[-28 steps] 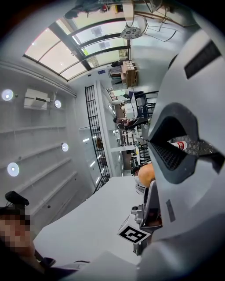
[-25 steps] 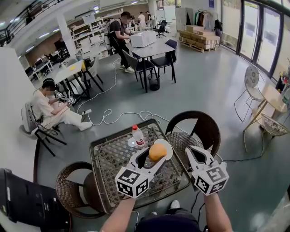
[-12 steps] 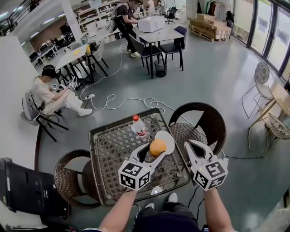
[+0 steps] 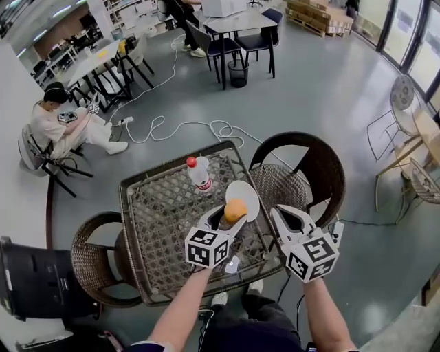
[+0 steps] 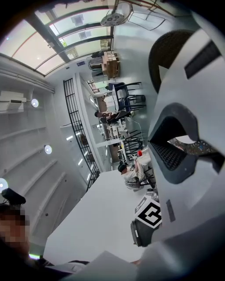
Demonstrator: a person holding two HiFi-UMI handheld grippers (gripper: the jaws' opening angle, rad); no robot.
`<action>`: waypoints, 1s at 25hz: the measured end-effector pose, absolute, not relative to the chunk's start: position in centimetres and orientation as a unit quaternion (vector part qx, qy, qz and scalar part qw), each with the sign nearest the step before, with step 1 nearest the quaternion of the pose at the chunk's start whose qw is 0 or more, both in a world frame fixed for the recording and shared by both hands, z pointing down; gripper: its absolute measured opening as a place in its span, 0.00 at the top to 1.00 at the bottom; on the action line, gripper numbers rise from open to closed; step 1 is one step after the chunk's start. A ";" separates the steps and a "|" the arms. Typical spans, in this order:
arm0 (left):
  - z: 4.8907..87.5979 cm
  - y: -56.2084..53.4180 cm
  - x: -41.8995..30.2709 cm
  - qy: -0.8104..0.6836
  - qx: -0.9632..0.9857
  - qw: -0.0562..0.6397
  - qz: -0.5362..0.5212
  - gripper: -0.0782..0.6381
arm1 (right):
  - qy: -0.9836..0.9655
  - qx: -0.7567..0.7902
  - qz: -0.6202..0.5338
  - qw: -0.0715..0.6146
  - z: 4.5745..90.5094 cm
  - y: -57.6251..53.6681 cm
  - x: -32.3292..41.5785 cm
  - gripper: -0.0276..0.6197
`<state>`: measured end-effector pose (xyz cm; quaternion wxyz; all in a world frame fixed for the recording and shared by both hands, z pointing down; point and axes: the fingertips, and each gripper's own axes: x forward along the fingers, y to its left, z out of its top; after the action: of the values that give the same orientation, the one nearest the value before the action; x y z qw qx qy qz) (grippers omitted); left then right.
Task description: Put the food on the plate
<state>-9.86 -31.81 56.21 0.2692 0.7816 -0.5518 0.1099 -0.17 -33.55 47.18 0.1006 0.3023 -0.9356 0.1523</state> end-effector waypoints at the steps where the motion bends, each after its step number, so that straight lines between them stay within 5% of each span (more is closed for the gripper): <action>1: 57.2 -32.4 -9.9 -0.553 0.779 0.273 0.114 0.50 | -0.934 0.303 0.158 0.105 47.9 -33.8 -0.2 0.95; 25: 70.2 -39.5 -9.5 -0.525 0.746 0.314 0.262 0.50 | -0.915 0.297 0.212 0.173 56.6 -36.4 1.3 0.95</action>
<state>-9.55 -39.49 70.19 0.3138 0.7464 -0.5251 0.2621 1.28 -36.44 56.62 0.1733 0.2966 -0.9150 0.2115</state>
